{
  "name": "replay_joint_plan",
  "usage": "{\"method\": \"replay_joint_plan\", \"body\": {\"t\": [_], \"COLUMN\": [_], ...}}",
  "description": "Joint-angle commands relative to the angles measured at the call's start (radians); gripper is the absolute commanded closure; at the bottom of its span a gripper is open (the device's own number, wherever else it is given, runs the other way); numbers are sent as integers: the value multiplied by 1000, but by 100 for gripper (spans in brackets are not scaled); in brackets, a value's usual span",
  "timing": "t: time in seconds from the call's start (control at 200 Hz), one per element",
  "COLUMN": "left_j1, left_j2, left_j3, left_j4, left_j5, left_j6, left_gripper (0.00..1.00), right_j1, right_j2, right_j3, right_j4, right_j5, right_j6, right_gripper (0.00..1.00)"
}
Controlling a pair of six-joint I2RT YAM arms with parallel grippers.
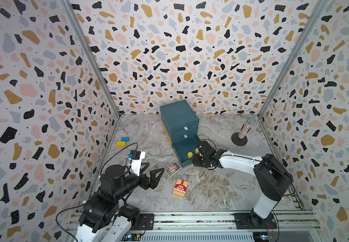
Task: Put the paint cans in the drawer according to color
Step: Close the drawer in the storage box.
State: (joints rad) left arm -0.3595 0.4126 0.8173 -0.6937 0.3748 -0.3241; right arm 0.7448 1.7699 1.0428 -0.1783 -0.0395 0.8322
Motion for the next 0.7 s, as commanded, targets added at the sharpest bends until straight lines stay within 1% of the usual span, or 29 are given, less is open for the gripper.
{"method": "replay_joint_plan", "body": {"t": [0.0,0.16,0.25,0.36,0.536,0.696], "left_j1": [5,5,6,6,6,6], "left_j2": [-2,5,5,5,8,9], "left_j3": [-9,-6,-7,-7,-6,-7], "left_j4": [40,41,41,40,40,40], "left_j5": [-11,-7,-8,-8,-8,-7], "left_j6": [16,17,17,17,17,17], "left_gripper": [0,0,0,0,0,0], "right_j1": [-12,-18,-22,-37,-60,-75], "right_j2": [-8,13,29,76,182,212], "right_j3": [49,61,56,78,152,166], "right_j4": [61,127,235,341,423,513], "right_j5": [-2,32,51,35,6,10], "right_j6": [25,13,15,42,101,132], "right_gripper": [56,56,57,57,58,59]}}
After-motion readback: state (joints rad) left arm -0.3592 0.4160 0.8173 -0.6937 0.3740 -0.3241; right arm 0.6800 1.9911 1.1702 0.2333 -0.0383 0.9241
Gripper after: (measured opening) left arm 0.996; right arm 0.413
